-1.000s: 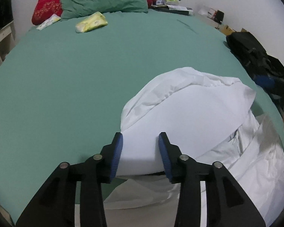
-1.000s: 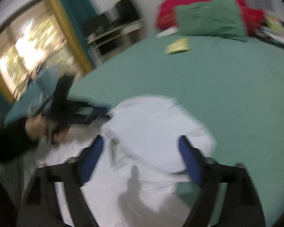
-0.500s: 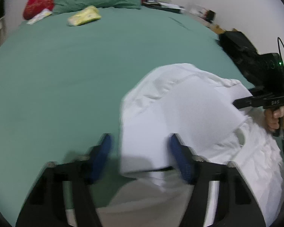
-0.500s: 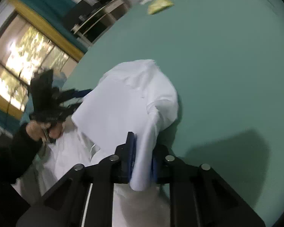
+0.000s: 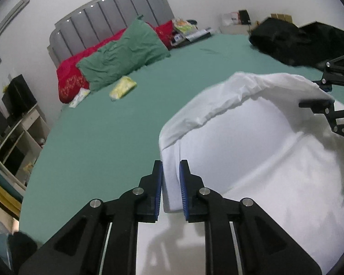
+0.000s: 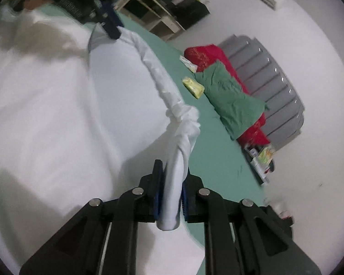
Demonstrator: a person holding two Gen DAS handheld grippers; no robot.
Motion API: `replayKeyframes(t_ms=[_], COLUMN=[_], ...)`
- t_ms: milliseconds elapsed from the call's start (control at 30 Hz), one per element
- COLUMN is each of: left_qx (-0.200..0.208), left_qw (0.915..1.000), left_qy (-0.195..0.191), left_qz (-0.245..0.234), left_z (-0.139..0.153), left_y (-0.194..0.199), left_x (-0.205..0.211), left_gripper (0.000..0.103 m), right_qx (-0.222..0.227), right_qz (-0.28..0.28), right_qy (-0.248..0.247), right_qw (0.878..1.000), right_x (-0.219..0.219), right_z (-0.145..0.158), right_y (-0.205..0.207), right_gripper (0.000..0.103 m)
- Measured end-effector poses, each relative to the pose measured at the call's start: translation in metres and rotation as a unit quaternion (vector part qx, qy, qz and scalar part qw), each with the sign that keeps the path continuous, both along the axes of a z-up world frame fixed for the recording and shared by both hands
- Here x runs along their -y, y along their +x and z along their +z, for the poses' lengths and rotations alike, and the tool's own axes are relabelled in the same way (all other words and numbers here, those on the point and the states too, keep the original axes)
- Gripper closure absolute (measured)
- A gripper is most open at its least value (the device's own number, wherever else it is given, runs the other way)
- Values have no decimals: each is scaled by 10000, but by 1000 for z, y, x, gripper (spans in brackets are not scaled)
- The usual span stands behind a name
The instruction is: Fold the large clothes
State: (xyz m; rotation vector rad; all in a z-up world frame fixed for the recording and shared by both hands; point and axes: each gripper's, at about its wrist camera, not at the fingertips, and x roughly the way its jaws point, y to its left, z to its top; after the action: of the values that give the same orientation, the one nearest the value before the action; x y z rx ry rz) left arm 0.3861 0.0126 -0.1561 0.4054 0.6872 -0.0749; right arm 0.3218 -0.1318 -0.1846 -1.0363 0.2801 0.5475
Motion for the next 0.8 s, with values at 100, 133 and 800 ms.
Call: replayKeyframes(t_ms=[100,133,800], left_qx=[-133,-193,-888], left_qw=[9998,9995,9774], left_qy=[-124,-211,-1715], left_qz=[98,117,864], left_z=[-2,0,8], left_y=[-28,-36,-165], left_x=[2,2,-38], left_gripper=[86,86,86], right_qx=[11,-86,-2243], right_qz=[115,180,-452], right_qy=[-153,-189,2013], right_qw=[9998,9996,9524], right_x=[9,10,15], right_z=[-5,-5,66], right_y=[-28,-35,-61], right_gripper=[83,83,45])
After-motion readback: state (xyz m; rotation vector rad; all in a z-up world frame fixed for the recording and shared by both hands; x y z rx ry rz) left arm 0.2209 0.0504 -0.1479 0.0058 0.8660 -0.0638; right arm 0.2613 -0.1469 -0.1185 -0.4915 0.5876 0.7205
